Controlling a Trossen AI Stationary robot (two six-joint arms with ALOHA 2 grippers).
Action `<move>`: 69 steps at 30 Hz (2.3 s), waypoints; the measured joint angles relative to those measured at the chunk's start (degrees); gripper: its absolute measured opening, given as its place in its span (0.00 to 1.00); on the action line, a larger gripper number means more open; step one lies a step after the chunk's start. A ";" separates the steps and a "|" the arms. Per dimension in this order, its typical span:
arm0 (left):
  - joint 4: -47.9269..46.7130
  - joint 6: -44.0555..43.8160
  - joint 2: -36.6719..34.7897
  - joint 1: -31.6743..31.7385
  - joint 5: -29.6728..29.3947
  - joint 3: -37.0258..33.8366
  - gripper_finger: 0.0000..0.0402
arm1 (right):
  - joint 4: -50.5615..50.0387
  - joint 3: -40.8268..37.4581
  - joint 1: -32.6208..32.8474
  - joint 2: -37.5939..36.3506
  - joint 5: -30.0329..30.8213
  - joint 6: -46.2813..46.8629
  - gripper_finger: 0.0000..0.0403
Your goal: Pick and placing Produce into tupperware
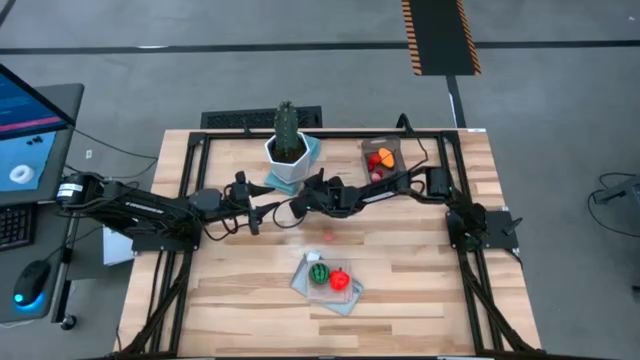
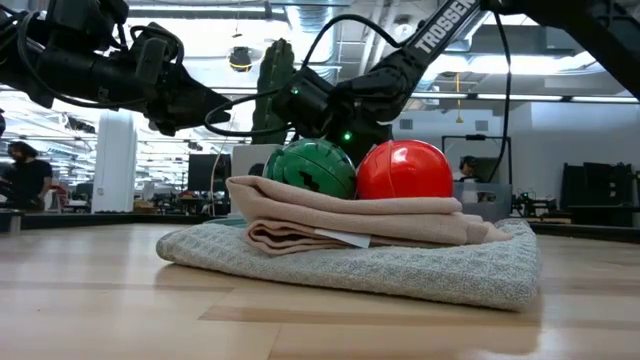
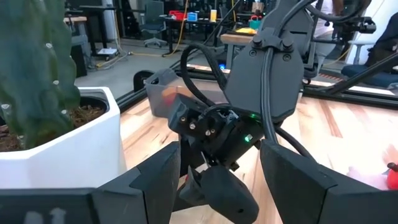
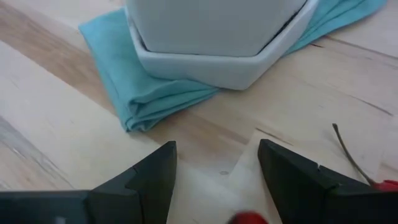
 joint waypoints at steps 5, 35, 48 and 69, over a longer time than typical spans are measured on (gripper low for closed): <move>0.00 0.22 0.00 0.00 0.10 0.00 0.53 | -1.04 -0.11 0.37 -0.48 0.78 -0.19 0.63; -1.55 -0.74 0.00 0.00 1.43 0.00 0.53 | -4.93 -0.19 9.78 -0.44 12.55 2.20 0.63; -2.50 -1.71 0.00 0.00 1.48 0.02 0.53 | -6.41 -0.15 9.30 -0.44 8.18 5.18 0.42; -2.56 -1.98 0.00 0.00 1.54 0.02 0.53 | -7.84 -0.11 9.36 -2.76 8.07 1.77 0.15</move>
